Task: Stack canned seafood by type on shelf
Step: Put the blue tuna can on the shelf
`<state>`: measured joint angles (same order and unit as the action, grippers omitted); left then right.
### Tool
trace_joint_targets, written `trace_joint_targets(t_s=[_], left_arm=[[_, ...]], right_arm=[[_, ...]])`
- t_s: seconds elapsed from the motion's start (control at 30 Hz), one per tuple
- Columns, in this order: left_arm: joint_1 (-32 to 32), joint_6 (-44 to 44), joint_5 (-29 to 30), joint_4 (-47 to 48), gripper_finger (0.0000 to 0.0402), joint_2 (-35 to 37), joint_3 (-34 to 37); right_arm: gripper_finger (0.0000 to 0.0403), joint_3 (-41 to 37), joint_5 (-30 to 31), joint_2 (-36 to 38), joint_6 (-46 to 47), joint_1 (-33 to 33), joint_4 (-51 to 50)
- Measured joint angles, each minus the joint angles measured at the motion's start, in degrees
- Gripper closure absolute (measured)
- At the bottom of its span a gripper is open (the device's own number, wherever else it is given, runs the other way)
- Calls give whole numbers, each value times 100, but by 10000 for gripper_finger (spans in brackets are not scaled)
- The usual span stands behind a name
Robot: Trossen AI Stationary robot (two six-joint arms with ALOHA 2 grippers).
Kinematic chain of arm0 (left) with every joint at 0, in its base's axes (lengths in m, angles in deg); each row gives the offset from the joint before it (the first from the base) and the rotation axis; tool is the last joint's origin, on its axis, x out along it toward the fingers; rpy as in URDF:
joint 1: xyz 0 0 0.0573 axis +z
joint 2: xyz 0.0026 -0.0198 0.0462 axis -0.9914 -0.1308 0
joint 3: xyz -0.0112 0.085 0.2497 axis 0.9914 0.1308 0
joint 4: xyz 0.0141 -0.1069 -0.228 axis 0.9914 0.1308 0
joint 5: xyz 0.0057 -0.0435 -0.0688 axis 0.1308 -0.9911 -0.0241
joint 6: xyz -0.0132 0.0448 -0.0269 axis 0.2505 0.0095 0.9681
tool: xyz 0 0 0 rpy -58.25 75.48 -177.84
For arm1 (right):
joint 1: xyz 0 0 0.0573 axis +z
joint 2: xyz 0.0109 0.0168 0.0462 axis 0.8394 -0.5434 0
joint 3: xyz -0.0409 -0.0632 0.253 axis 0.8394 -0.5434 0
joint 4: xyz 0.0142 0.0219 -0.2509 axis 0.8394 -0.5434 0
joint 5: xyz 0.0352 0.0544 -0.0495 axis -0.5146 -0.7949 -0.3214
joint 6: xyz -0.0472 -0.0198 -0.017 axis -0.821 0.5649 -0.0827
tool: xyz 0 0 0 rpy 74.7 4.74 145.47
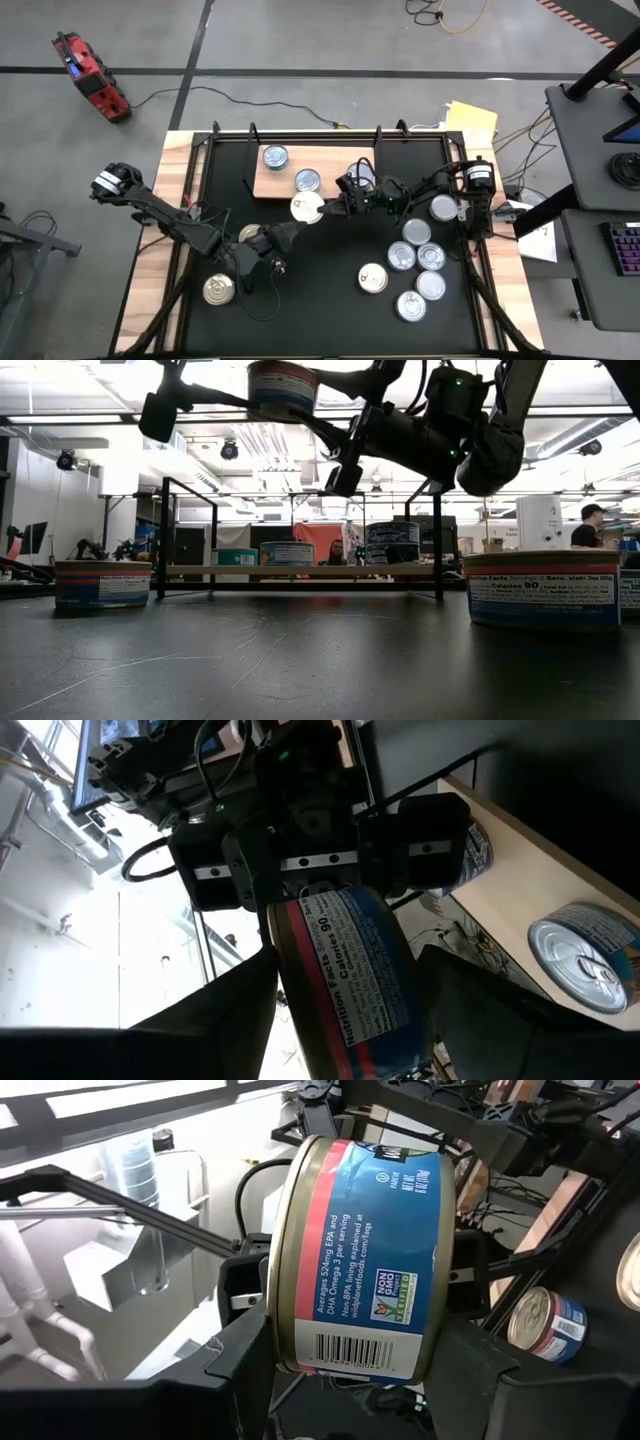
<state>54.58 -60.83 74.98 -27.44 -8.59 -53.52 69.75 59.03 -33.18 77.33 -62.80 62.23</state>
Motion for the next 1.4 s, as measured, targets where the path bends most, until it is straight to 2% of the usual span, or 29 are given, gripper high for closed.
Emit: trace_joint_targets(t_s=[0.53, 0.7, 0.9, 1.07, 1.4], left_arm=[[15, -386, 95, -152, 172, 7, -4], [16, -370, 60, -457, 172, 7, 7], [199, -380, 224, -545, 147, 7, 7], [391, -544, 264, -493, 127, 6, 57], [121, -225, 217, -546, 135, -22, 86]], right_arm=[[214, 264, -343, 5, -42, 11, -270], [214, 268, -372, 4, 17, 11, -245], [214, 275, -780, -24, -56, 96, -436], [214, 295, -526, -20, -163, 96, -601], [214, 290, -486, -7, -188, -30, -562]])
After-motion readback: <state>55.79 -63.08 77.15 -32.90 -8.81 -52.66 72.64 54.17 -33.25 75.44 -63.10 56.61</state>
